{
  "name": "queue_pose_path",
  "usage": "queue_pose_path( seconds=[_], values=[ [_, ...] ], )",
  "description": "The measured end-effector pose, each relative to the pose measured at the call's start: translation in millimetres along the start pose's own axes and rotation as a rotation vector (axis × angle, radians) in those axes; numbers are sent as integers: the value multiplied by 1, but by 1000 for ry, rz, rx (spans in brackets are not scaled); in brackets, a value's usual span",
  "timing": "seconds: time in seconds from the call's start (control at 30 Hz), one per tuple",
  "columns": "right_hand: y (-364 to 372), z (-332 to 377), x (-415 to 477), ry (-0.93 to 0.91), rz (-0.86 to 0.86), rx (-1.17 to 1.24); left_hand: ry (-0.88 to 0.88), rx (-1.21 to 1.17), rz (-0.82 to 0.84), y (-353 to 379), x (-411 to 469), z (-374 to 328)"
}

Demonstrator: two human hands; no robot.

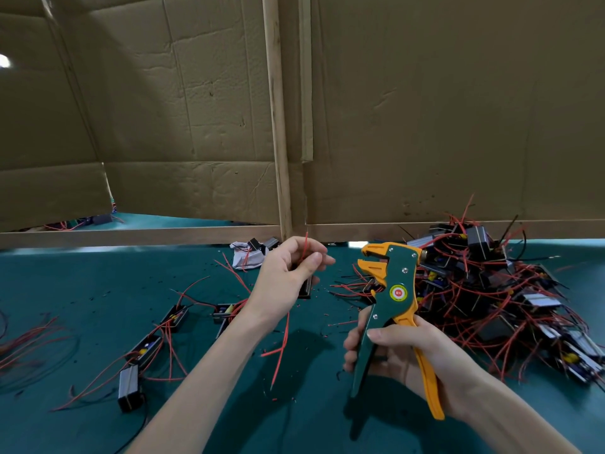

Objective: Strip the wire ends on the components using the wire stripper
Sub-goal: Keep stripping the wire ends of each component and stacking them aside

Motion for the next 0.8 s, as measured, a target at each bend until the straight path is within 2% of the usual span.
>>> queue_pose_path(
  seconds=[0.27,0.5,0.8],
  values=[
    [5,8,-6,17,35,-28,-37,-81,142,1,-1,-16],
    [11,11,-14,33,88,-118,-85,-26,263,7,-6,-27],
    [10,13,-18,81,1,-241,-132,51,349,1,-7,-32]
  ],
)
Point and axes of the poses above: each hand's wrist, its own x-axis towards the middle knuckle, its own y-axis out of the palm, z = x × y, the point moved 4 cm from there along x, towards the middle knuckle, and after that the axes turned 3 degrees about x, right-handed, at the moved point
